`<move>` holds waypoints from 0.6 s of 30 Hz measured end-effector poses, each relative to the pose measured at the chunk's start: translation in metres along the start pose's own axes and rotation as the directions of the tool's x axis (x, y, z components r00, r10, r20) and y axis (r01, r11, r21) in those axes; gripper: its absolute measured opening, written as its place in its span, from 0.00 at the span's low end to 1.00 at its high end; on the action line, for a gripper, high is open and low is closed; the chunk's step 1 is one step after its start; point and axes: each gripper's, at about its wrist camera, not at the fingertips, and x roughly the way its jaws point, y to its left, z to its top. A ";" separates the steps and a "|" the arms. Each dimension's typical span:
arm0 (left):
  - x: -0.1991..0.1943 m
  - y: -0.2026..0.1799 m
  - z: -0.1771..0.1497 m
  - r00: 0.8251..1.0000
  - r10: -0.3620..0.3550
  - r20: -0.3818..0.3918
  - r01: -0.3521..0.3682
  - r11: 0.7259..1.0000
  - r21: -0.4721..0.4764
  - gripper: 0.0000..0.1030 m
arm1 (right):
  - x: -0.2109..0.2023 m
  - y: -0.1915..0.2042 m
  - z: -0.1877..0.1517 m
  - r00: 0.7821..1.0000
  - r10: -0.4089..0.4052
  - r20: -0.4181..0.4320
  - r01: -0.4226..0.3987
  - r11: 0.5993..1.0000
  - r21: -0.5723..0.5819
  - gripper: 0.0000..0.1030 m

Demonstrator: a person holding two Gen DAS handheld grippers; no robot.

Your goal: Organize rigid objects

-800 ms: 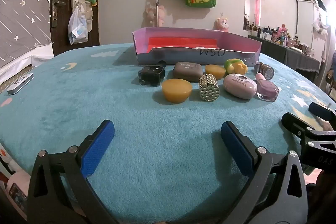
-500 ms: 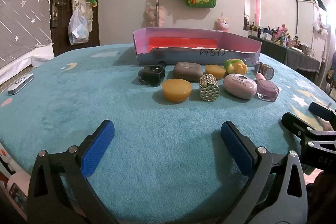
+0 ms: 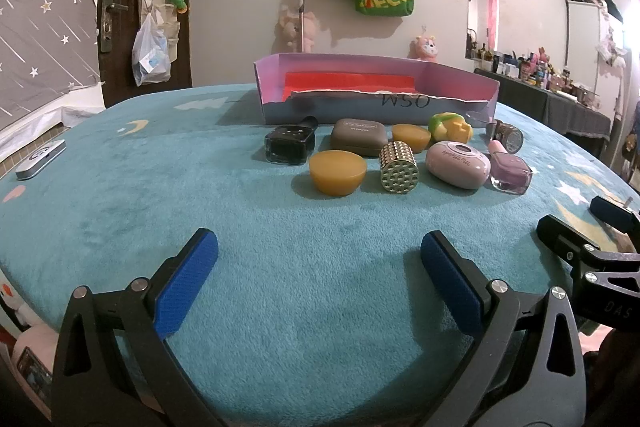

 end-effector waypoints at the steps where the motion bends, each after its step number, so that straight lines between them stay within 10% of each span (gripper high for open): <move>1: 0.000 0.000 0.000 1.000 0.000 0.000 0.000 1.000 0.000 1.00 | 0.000 0.000 0.000 1.000 0.000 0.001 0.000 1.000 0.000 1.00; 18: 0.000 0.000 0.000 1.000 0.000 0.002 0.000 1.000 0.000 1.00 | -0.001 0.000 0.000 1.000 0.000 0.005 0.000 1.000 0.000 1.00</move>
